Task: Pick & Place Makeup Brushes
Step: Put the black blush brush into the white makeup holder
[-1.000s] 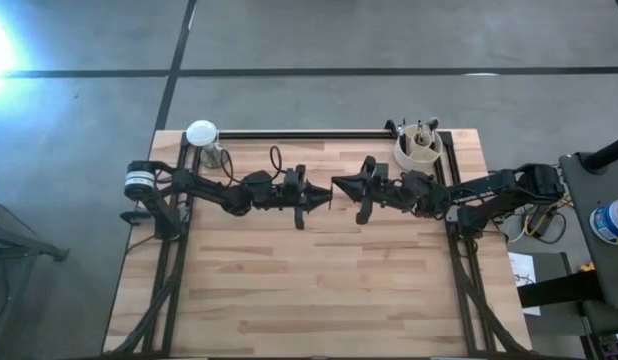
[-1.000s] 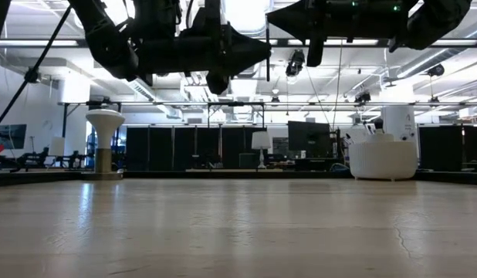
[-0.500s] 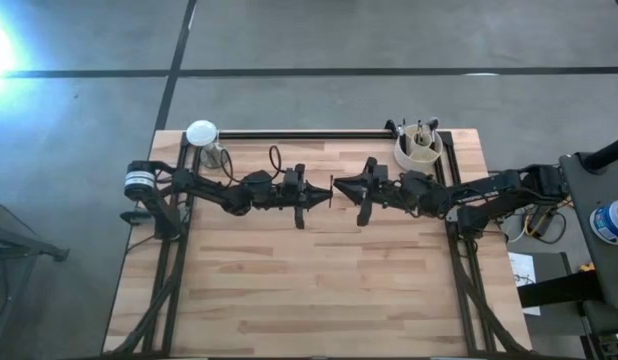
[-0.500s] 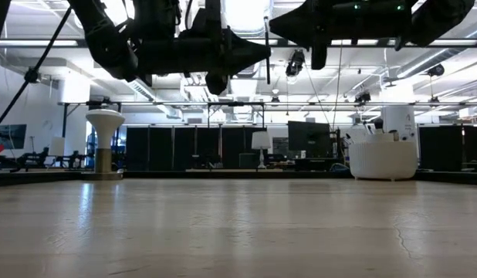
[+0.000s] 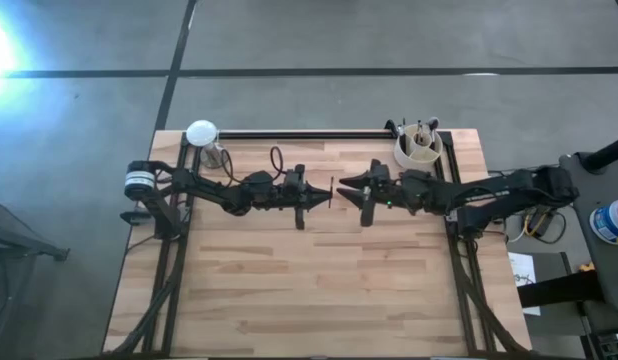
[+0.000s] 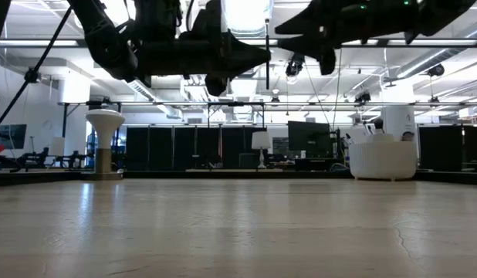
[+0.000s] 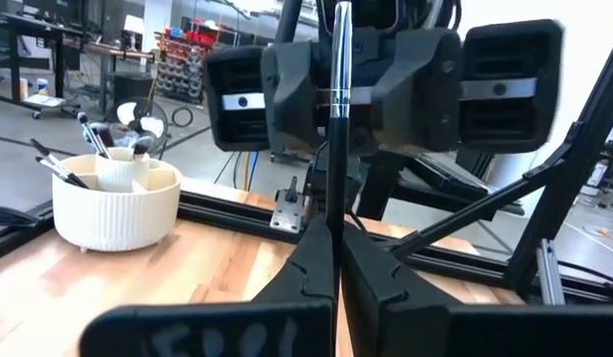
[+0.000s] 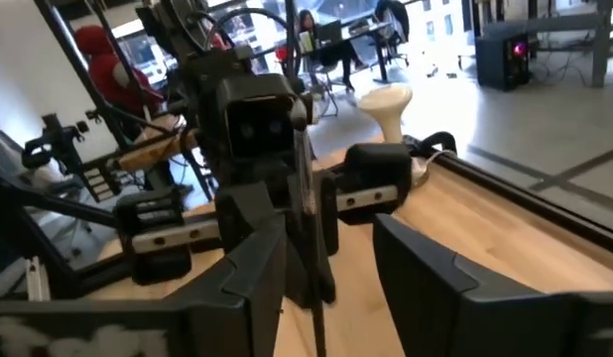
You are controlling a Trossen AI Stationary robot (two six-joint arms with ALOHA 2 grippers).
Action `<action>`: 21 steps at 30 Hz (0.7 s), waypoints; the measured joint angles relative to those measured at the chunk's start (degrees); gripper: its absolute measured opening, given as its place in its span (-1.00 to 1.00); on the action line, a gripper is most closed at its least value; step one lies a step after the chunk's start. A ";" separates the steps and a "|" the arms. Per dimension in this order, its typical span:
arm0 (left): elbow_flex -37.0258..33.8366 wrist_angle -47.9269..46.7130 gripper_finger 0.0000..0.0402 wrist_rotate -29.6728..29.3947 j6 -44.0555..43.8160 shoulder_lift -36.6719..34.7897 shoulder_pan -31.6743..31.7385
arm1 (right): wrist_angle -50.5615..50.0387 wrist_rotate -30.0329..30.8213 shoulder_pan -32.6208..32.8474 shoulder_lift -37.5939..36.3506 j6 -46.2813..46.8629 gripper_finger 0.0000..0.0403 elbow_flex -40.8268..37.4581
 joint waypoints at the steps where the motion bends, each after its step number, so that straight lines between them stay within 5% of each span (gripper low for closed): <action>1: 0.02 -0.13 -1.00 0.03 -0.02 0.00 0.00 | 0.08 -0.24 0.00 1.03 -0.08 -0.25 0.78; 10: 0.00 -0.59 -1.00 0.33 -0.06 0.00 0.00 | -2.91 -2.66 -0.43 7.69 -1.55 -0.23 8.84; 21: -0.11 -0.57 -1.00 1.04 0.44 0.00 -0.02 | -3.58 -2.48 -0.37 6.53 -5.02 -0.77 9.08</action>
